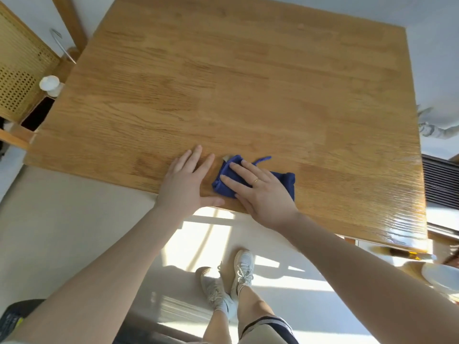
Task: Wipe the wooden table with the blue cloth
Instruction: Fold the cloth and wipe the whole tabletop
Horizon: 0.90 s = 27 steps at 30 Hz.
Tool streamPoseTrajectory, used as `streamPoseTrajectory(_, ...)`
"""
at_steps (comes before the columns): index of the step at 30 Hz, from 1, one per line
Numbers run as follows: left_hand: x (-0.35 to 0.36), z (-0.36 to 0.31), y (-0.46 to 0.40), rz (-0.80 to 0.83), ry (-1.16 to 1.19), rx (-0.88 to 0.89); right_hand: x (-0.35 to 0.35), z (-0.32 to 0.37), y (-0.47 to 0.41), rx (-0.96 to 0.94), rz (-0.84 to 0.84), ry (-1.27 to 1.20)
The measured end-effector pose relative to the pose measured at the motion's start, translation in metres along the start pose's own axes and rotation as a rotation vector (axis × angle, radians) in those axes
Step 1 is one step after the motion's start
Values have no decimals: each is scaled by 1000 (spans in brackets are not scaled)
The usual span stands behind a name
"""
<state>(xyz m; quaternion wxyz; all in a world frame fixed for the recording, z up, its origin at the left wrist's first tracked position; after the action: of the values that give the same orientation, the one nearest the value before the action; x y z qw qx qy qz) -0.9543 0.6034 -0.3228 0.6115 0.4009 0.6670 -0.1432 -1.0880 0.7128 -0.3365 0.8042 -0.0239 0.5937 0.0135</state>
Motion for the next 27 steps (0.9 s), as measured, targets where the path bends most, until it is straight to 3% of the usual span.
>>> streamPoseTrajectory(6, -4, -3, 0, 11, -6, -53, -16, -43, -95, 279, -45, 6)
streamPoseTrajectory(9, -5, -6, 2, 28, -24, -83, -13, -33, -88, 232, -29, 35)
streamPoseTrajectory(15, -11, -8, 3, 38, -8, -112, -3, 16, 11, -35, 57, 7)
streamPoseTrajectory(19, -12, -10, -2, 44, -8, -116, -5, -6, -22, -111, 52, 6)
streamPoseTrajectory(23, -9, -7, -1, 10, 34, -130, -13, -31, -88, 34, -14, -2)
streamPoseTrajectory(27, -7, -6, 1, -6, 59, -112, -9, -16, -83, 121, -63, -13)
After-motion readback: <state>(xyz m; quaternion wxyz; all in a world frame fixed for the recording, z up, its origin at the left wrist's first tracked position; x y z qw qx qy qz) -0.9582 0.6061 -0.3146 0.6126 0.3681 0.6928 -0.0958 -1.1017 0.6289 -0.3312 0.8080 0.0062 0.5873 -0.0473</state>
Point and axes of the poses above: each hand's wrist, its own y-axis away from the middle knuckle, its own x-axis out of the palm, z = x × y, the point moved 3 cm from there along -y, towards the middle knuckle, and after that the axes turned 1 degree about -z, right-handed, at the moved point
